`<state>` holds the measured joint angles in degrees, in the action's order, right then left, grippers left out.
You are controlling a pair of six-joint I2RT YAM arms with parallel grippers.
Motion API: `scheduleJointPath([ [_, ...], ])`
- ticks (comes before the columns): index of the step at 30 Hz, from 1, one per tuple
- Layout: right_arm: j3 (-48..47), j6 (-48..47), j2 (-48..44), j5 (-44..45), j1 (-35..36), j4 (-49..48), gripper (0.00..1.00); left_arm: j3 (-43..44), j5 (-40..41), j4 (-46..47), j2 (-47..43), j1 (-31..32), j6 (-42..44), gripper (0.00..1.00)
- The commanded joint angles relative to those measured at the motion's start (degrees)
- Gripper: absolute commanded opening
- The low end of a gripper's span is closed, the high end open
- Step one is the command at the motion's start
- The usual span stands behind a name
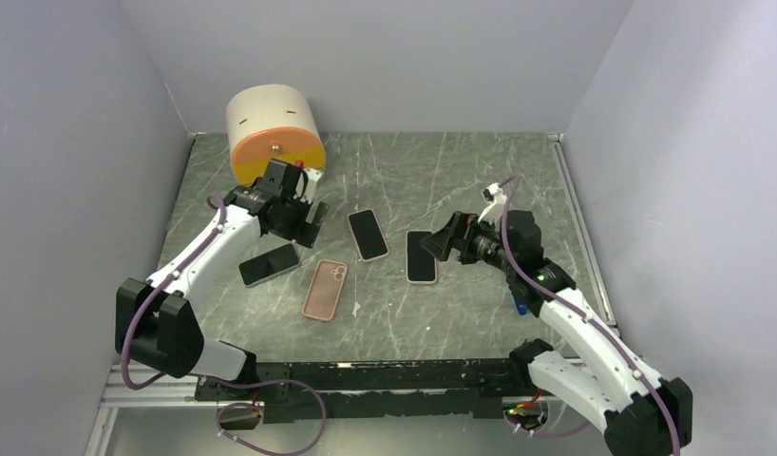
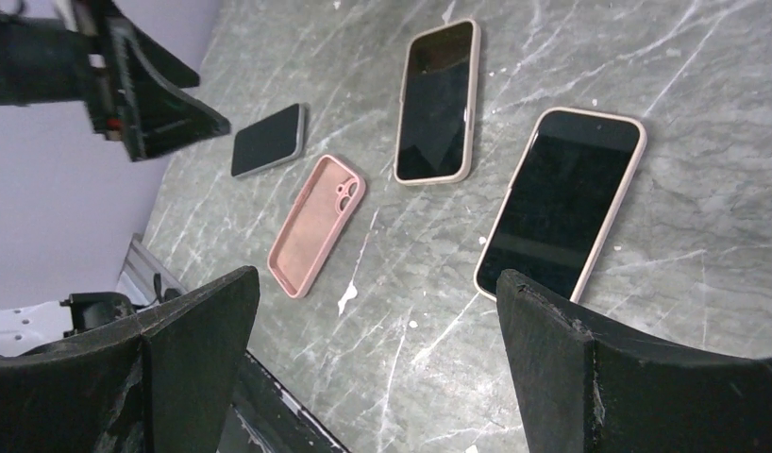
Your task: Put the phone into the phone case
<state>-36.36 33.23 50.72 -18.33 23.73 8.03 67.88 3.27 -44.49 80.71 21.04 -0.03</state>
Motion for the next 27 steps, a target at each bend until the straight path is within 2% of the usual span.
scheduleJointPath([
  [1, -1.24, -0.54, -4.81, 1.41, 0.07, 1.63, 0.99, -2.9, -1.71, 0.94, -2.45, -1.33, 11.85, 0.94],
  [5, -2.48, -0.54, -5.72, 0.16, 0.16, 4.24, 0.99, -7.53, 0.08, 3.71, -2.14, -3.06, 19.64, 0.94],
  [14, -8.77, -5.19, -3.61, -0.99, 0.11, 13.91, 0.99, -5.03, -16.7, -0.83, 0.67, -13.71, 31.63, 0.92],
  [18, -9.95, -6.28, -3.58, -1.78, 0.17, 15.2, 0.99, -3.4, -12.53, -4.5, 7.66, -15.42, 37.27, 0.91],
  [22, -10.34, -7.65, -5.49, -0.5, 0.15, 17.92, 0.99, -2.05, -17.31, -7.25, 12.93, -16.81, 40.13, 0.92],
  [24, -11.2, -8.61, -6.13, 0.74, 0.13, 20.15, 0.99, -3.11, -17.68, -6.29, 13.52, -16.9, 42.58, 0.93],
  [27, -12.71, -9.21, -6.4, 1.5, 0.13, 22.63, 0.99, -4.95, -13.28, -4.02, 14.85, -17.4, 45.36, 0.93],
])
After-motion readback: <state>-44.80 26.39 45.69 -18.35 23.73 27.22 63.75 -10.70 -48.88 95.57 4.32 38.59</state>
